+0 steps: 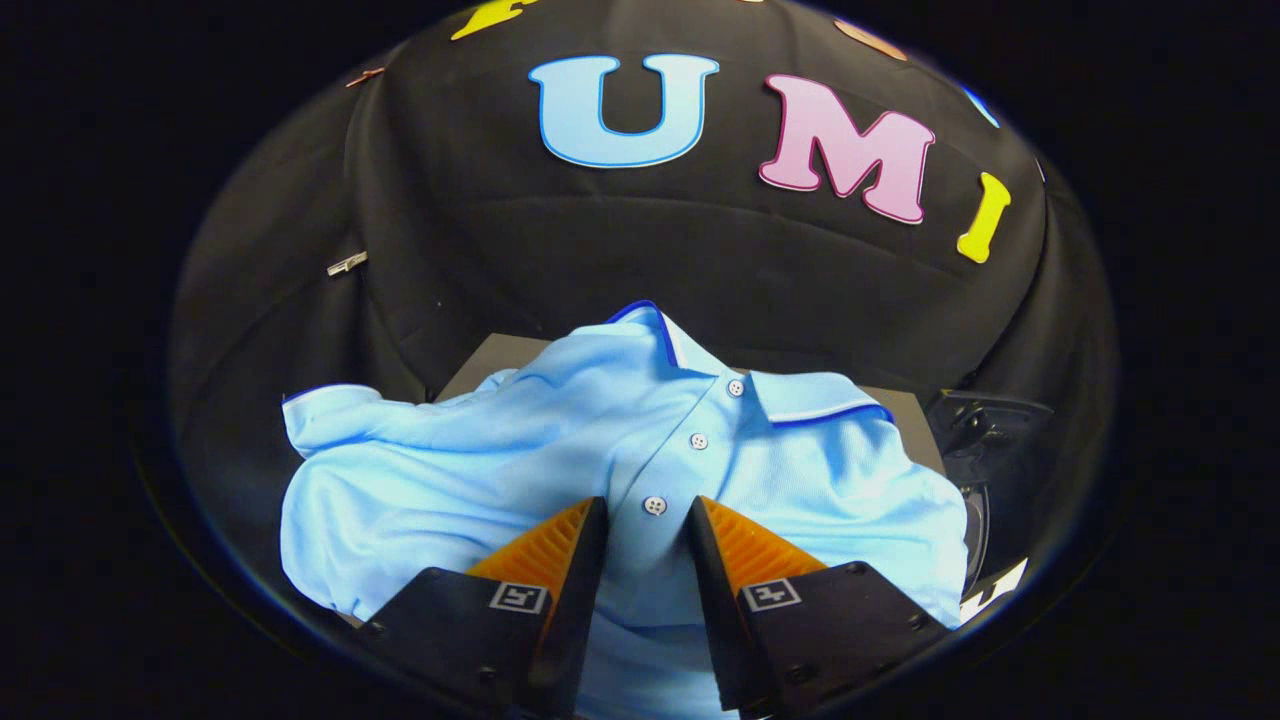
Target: Put the clothes into the washing machine and then close the washing machine lid.
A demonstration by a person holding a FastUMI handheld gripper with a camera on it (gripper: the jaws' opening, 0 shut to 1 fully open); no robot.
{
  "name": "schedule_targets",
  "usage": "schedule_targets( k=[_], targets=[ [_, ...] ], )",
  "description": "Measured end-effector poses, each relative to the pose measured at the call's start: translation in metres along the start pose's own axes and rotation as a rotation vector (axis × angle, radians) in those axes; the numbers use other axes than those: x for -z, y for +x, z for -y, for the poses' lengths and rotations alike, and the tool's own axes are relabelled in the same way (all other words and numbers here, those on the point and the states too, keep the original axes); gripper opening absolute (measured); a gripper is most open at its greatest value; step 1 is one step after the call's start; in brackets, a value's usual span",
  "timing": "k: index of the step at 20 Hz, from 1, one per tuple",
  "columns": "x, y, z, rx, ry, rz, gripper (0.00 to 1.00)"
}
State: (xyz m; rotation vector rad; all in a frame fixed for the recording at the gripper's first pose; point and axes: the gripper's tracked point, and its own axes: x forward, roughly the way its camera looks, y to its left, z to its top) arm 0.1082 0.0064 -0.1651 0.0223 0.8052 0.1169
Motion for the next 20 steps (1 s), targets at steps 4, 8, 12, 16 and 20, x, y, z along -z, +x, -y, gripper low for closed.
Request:
schedule_targets(
  k=[4,8,12,16,20],
  targets=[
    [-0.001,-0.003,-0.002,-0.003,-0.038,0.010,0.21],
    [-0.002,-0.004,-0.001,0.021,-0.070,0.053,0.06],
    [-0.002,-0.010,-0.002,-0.005,-0.044,0.048,0.06],
    [-0.017,-0.033,-0.002,-0.024,-0.042,0.123,0.05],
    [-0.019,-0.057,-0.002,-0.085,-0.051,0.168,0.05]
  ],
)
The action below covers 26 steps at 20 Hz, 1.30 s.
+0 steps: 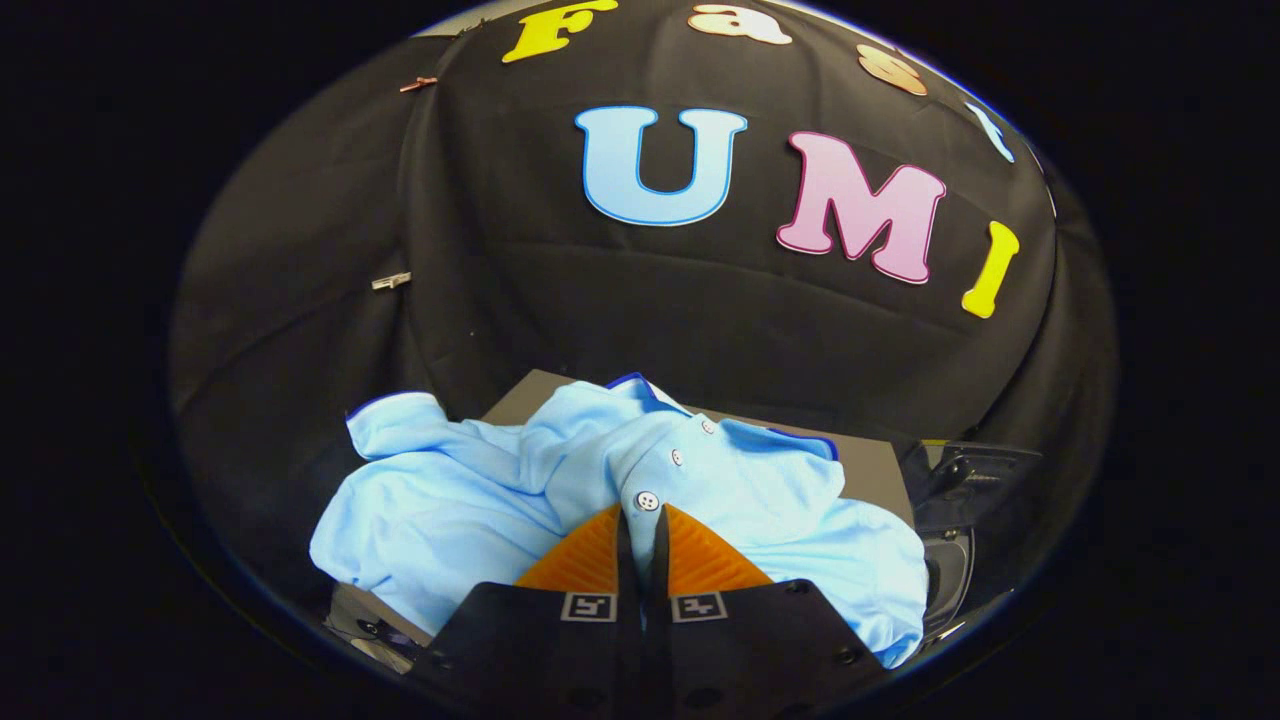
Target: Put the clothes into the washing machine and then close the washing machine lid.
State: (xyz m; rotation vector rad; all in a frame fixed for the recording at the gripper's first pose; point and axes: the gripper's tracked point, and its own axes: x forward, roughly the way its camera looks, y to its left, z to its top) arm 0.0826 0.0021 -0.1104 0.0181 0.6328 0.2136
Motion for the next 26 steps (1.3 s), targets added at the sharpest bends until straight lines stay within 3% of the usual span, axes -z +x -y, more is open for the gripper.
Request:
schedule_targets(
  k=[10,15,19,26],
  targets=[
    [-0.008,-0.053,0.083,-0.148,0.083,0.048,0.05],
    [-0.012,-0.075,0.173,-0.217,0.069,0.091,0.05],
    [0.010,-0.079,0.256,-0.252,0.054,0.080,0.05],
    [0.027,-0.081,0.387,-0.177,0.116,0.070,0.05]
  ],
)
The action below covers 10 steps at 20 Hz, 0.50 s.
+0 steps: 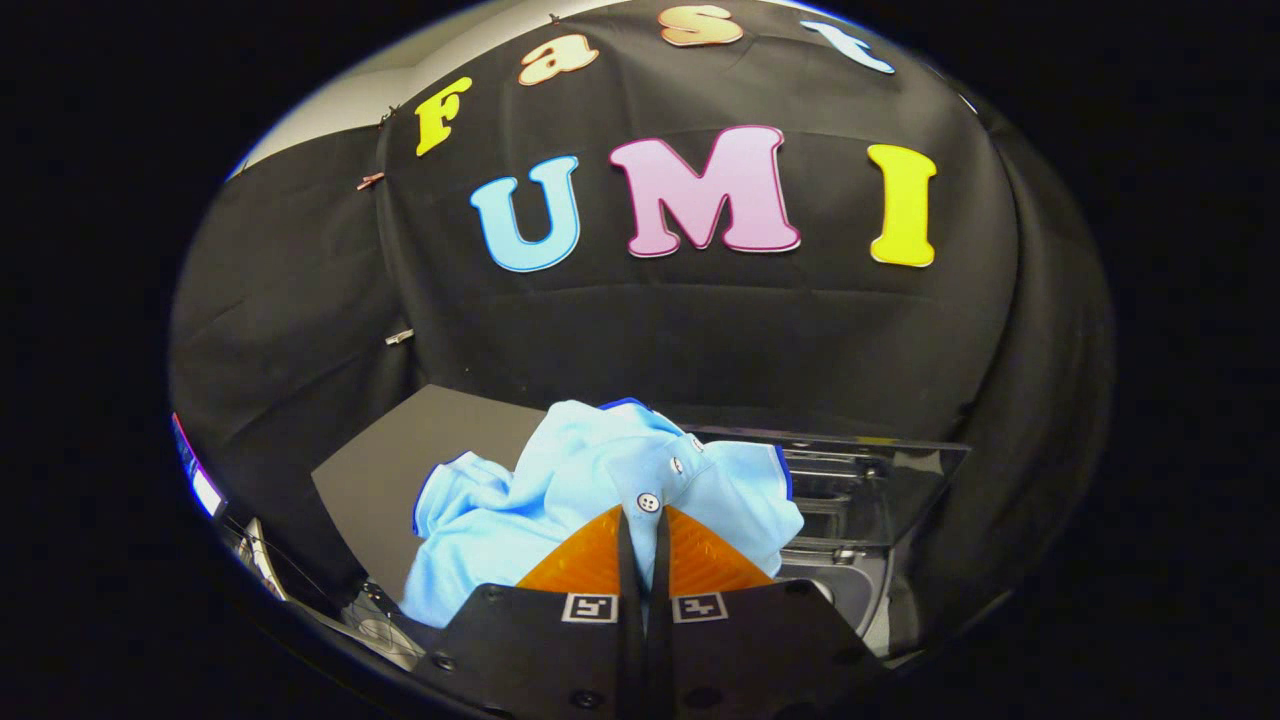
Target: Put the clothes into the washing machine and then close the washing machine lid.
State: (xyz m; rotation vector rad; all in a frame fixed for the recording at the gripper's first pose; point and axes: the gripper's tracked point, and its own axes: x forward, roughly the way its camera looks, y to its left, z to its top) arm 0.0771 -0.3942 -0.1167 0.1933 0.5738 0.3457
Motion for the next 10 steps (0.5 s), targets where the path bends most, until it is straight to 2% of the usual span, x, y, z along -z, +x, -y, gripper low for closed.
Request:
schedule_targets(
  k=[6,10],
  targets=[
    [0.005,0.001,0.053,0.056,0.064,0.025,0.05],
    [0.021,0.011,0.076,0.089,0.096,-0.003,0.05]
  ],
)
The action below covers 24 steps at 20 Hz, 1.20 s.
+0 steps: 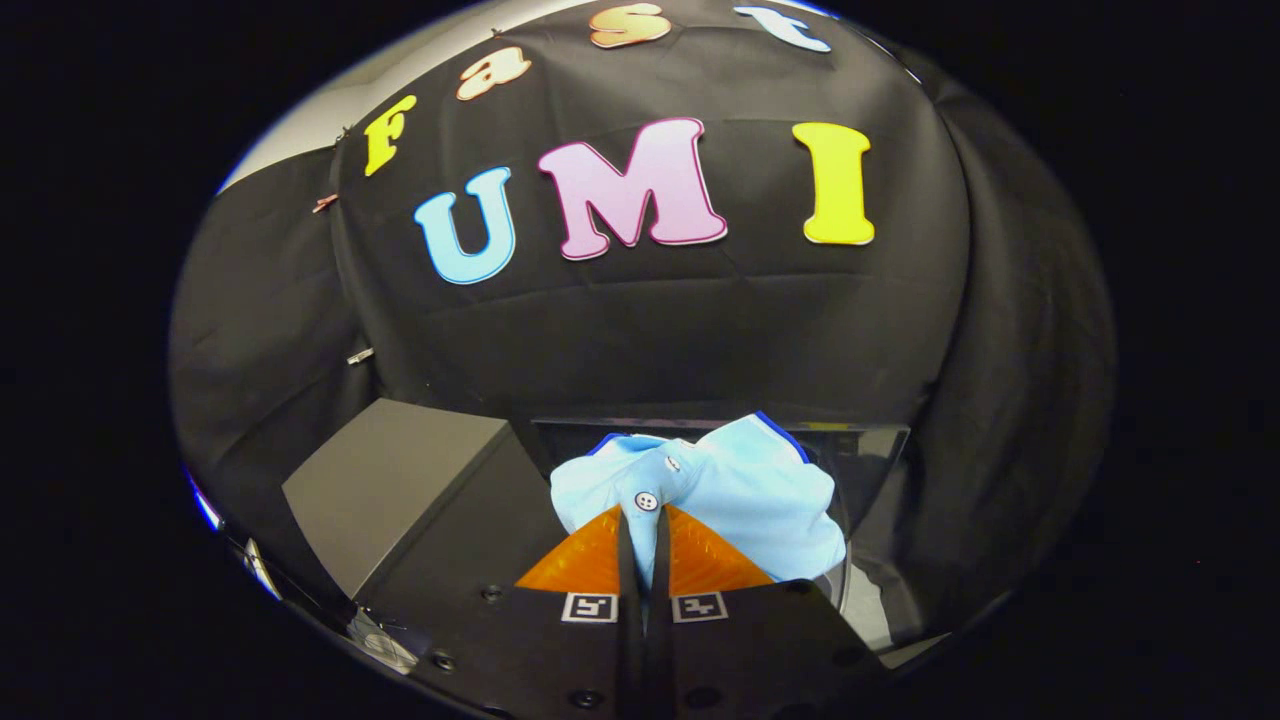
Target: Put the clothes into the washing machine and then close the washing machine lid.
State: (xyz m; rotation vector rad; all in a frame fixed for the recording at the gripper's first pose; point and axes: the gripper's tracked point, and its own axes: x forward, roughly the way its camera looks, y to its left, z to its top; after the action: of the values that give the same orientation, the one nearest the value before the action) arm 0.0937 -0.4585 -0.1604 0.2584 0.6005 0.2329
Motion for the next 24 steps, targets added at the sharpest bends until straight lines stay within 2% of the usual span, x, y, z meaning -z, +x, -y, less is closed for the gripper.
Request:
schedule_targets(
  k=[4,12,16,24],
  targets=[
    [0.019,0.013,0.008,0.002,0.014,-0.036,0.05],
    [0.062,0.049,0.012,-0.001,-0.056,-0.102,0.05],
    [0.089,0.068,0.026,0.030,-0.081,-0.162,0.05],
    [0.163,0.098,0.050,0.117,-0.049,-0.293,0.05]
  ],
)
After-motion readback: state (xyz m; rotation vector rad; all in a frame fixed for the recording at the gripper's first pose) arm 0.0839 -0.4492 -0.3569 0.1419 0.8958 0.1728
